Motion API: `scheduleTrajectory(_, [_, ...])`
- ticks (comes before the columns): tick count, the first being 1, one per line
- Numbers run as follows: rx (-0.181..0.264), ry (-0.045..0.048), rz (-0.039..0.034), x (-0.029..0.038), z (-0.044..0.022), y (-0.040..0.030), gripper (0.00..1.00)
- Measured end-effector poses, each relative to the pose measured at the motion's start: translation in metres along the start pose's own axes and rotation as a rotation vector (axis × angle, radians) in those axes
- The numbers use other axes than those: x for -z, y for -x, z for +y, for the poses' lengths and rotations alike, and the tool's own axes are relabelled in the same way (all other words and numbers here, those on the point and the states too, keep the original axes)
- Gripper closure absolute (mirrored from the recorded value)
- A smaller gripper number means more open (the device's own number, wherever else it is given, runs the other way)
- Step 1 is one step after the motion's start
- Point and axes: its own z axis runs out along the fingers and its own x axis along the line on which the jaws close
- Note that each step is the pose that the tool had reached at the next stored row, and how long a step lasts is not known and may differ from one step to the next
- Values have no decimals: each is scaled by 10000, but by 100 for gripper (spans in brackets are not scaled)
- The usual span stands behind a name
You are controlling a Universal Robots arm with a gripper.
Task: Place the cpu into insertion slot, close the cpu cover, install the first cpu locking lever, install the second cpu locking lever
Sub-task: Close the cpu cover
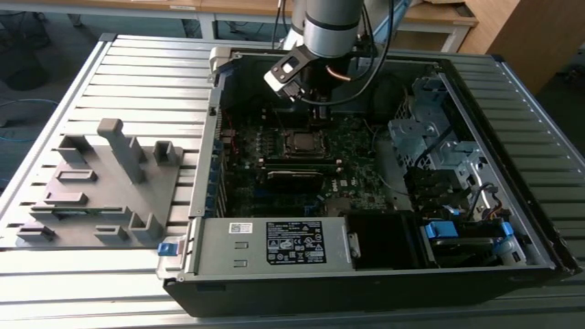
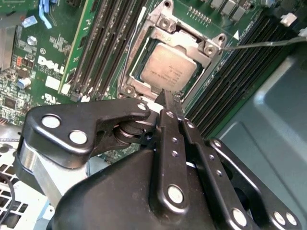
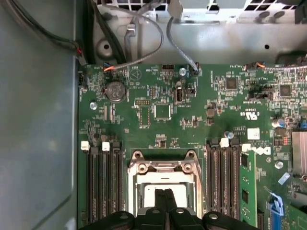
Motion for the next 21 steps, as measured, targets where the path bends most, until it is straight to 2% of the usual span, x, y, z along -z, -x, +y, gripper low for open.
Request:
scheduleTrajectory(8, [109, 0, 2, -4, -9, 0, 90])
scheduleTrajectory(11, [501, -1, 10, -7, -9, 0, 90])
scheduleTrajectory(21, [2317, -4, 46, -18, -9, 0, 90])
